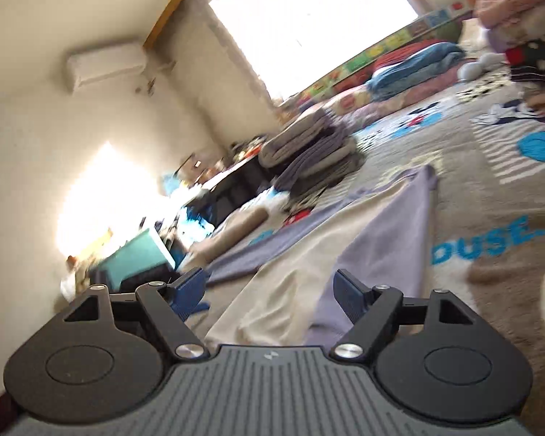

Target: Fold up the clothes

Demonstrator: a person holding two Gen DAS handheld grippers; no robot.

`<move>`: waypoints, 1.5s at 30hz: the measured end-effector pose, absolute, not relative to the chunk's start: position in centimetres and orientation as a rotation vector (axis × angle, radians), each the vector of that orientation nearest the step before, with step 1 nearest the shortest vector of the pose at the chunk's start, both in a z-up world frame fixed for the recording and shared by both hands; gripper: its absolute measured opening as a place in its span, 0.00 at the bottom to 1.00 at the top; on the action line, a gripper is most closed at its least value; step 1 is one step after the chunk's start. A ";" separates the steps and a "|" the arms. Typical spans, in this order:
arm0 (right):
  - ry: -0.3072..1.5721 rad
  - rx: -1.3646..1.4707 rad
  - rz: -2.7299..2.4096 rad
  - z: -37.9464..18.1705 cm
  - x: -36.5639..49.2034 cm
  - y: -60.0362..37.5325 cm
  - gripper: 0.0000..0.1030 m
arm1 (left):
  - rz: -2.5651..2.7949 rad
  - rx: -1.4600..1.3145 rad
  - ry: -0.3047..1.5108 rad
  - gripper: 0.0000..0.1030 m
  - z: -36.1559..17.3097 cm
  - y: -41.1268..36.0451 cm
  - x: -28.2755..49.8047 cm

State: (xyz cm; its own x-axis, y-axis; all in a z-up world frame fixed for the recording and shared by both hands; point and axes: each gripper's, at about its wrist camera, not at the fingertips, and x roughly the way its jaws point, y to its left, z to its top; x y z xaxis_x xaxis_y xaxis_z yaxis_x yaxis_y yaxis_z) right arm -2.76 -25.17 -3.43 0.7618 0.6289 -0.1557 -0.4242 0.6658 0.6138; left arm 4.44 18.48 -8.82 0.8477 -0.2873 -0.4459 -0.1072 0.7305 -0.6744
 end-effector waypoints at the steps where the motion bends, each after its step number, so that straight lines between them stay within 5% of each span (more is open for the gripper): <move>1: 0.370 0.635 0.556 -3.9 -2.3 -26.6 0.74 | -0.130 -0.732 0.561 0.70 -9.0 18.2 4.2; 6: 0.447 0.852 0.361 -8.2 0.0 -30.5 0.68 | -0.328 -0.559 0.545 0.67 -7.4 13.8 4.2; 13: 0.495 0.853 0.341 -9.7 0.6 -29.4 0.68 | -0.544 -0.569 0.738 0.44 -8.6 5.9 4.7; 23: 0.491 0.943 0.311 -10.7 0.3 -30.7 0.69 | -0.590 -0.490 0.755 0.43 -8.4 2.6 3.8; 35: 0.526 1.096 0.306 -12.6 1.2 -31.5 0.82 | -0.185 -0.699 0.562 0.82 -8.2 14.0 4.9; 39: 0.541 1.055 0.354 -12.2 1.8 -30.6 1.00 | -0.060 -0.740 0.552 0.82 -8.5 17.9 5.5; 45: 0.602 0.967 0.370 -11.7 2.3 -29.3 1.00 | 0.092 -0.821 0.523 0.77 -9.4 23.4 7.1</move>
State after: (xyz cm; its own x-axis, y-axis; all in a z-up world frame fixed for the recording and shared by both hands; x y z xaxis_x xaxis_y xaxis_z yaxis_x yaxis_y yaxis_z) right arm 2.34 -29.29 -11.68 0.7786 0.5459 -0.3094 -0.0302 0.5251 0.8505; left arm 7.07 23.38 -9.37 0.8700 -0.1201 -0.4783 -0.2761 0.6850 -0.6742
